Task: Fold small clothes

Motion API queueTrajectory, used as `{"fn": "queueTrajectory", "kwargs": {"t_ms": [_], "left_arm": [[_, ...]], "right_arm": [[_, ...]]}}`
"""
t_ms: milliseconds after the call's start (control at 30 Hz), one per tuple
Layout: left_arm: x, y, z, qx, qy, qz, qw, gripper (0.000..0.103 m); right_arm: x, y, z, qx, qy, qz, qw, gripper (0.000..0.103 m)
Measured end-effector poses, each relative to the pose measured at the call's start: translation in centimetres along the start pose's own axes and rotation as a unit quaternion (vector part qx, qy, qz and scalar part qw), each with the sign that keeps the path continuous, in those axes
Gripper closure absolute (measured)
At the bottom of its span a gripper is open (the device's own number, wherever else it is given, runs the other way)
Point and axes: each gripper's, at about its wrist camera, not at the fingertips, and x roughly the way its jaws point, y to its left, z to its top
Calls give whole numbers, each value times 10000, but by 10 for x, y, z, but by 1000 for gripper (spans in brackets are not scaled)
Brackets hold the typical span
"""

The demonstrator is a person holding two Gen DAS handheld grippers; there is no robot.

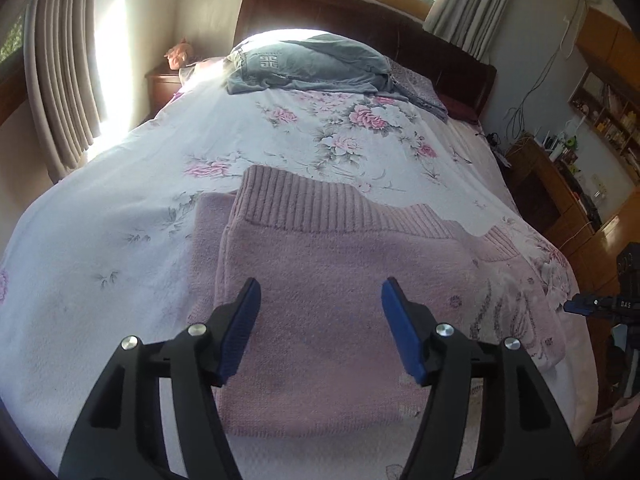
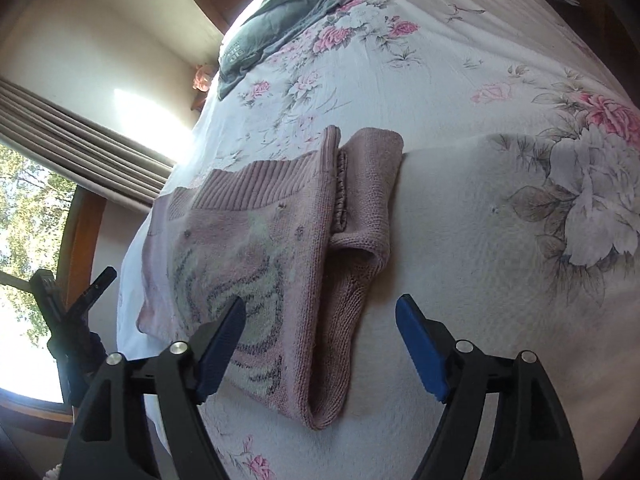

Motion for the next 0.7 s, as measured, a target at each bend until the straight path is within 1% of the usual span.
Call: {"fn": "queueTrajectory", "kwargs": {"t_ms": [100, 267, 400, 533, 600, 700], "left_arm": [[29, -26, 7, 168, 215, -197, 9994, 40], [70, -47, 12, 235, 473, -255, 9983, 40], [94, -45, 15, 136, 680, -244, 9973, 40], [111, -34, 13, -92, 904, -352, 9952, 39], [115, -28, 10, -203, 954, -427, 9943, 36], [119, -24, 7, -245, 970, -494, 9938, 36]], "right_arm": [[15, -12, 6, 191, 147, -148, 9996, 25], [30, -21, 6, 376, 278, 66, 9989, 25], [36, -24, 10, 426, 279, 172, 9986, 25], [47, -31, 16, 593, 275, 458, 9968, 26], [52, -35, 20, 692, 237, 628, 9953, 26], [60, -38, 31, 798, 144, 796, 9935, 27]]}}
